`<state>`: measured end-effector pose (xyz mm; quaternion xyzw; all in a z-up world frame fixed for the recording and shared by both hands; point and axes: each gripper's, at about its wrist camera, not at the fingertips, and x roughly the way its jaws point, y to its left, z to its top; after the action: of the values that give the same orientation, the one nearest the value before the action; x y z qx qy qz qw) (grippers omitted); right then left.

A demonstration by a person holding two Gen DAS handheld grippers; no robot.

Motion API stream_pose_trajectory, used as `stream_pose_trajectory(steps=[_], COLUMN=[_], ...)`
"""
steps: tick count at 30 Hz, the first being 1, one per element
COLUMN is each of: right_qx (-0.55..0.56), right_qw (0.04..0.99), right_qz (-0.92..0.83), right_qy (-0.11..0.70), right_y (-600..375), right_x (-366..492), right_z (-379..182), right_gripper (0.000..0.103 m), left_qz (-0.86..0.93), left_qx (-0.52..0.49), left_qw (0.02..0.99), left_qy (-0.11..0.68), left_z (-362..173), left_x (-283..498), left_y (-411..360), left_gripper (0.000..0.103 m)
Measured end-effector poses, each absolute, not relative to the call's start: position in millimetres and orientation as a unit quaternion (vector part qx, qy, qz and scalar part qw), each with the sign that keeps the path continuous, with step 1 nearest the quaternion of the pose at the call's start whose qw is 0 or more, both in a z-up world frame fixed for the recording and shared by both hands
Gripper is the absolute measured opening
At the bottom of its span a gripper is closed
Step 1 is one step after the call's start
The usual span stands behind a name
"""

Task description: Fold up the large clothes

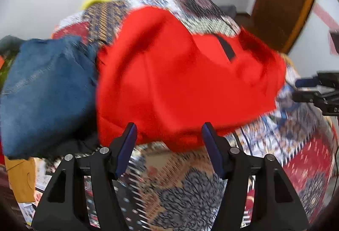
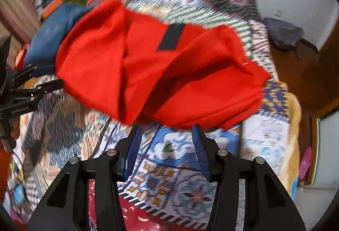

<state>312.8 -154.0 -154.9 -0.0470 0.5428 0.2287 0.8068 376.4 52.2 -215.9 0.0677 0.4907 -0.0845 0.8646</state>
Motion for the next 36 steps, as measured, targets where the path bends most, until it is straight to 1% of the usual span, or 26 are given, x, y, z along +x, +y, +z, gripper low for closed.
stream_pose_trajectory(steps=[6, 10, 15, 17, 19, 21, 24, 26, 29, 31, 36], right_qx=[-0.064, -0.069, -0.049, -0.038, -0.022, -0.017, -0.003, 0.030, 0.070, 0.071, 0.036], right_qw=[0.771, 0.774, 0.806, 0.817, 0.832, 0.861, 0.892, 0.894, 0.883, 0.873, 0.844], right_qz=[0.251, 0.257, 0.244, 0.227, 0.193, 0.139, 0.087, 0.089, 0.116, 0.136, 0.177], right_qy=[0.582, 0.575, 0.538, 0.529, 0.519, 0.489, 0.444, 0.438, 0.449, 0.463, 0.504], right_y=[-121.1, -109.2, -99.7, -95.6, -97.7, -104.4, -115.1, -125.2, -135.0, -133.1, -120.2], right_x=[320.2, 335.6, 379.6, 407.5, 433.4, 453.5, 467.9, 473.6, 467.1, 456.1, 430.8], right_z=[-188.0, -189.2, -169.2, -161.9, -156.2, -147.1, -130.6, -126.9, -135.5, -143.4, -169.7], right_gripper=[0.045, 0.045, 0.045, 0.045, 0.045, 0.045, 0.045, 0.045, 0.045, 0.045, 0.045], left_qz=[-0.105, -0.090, -0.066, -0.065, -0.055, -0.037, 0.014, 0.034, 0.019, 0.012, 0.013], left_qx=[0.080, 0.080, 0.054, 0.037, 0.017, 0.020, 0.022, -0.010, -0.059, -0.069, -0.040], left_qw=[0.843, 0.857, 0.890, 0.891, 0.883, 0.880, 0.902, 0.914, 0.918, 0.918, 0.912], left_qy=[0.521, 0.501, 0.447, 0.448, 0.465, 0.474, 0.432, 0.405, 0.393, 0.391, 0.409], left_z=[-253.5, -246.8, -215.9, -213.1, -217.9, -220.0, -201.6, -186.3, -172.3, -168.3, -173.1], left_x=[375.0, 391.1, 429.1, 458.0, 493.0, 520.4, 541.4, 545.5, 544.3, 537.1, 514.1], left_y=[34.1, 33.2, 36.9, 42.6, 50.6, 53.1, 59.3, 69.7, 87.8, 94.1, 108.7], left_gripper=[0.063, 0.063, 0.063, 0.063, 0.063, 0.063, 0.063, 0.063, 0.063, 0.063, 0.063])
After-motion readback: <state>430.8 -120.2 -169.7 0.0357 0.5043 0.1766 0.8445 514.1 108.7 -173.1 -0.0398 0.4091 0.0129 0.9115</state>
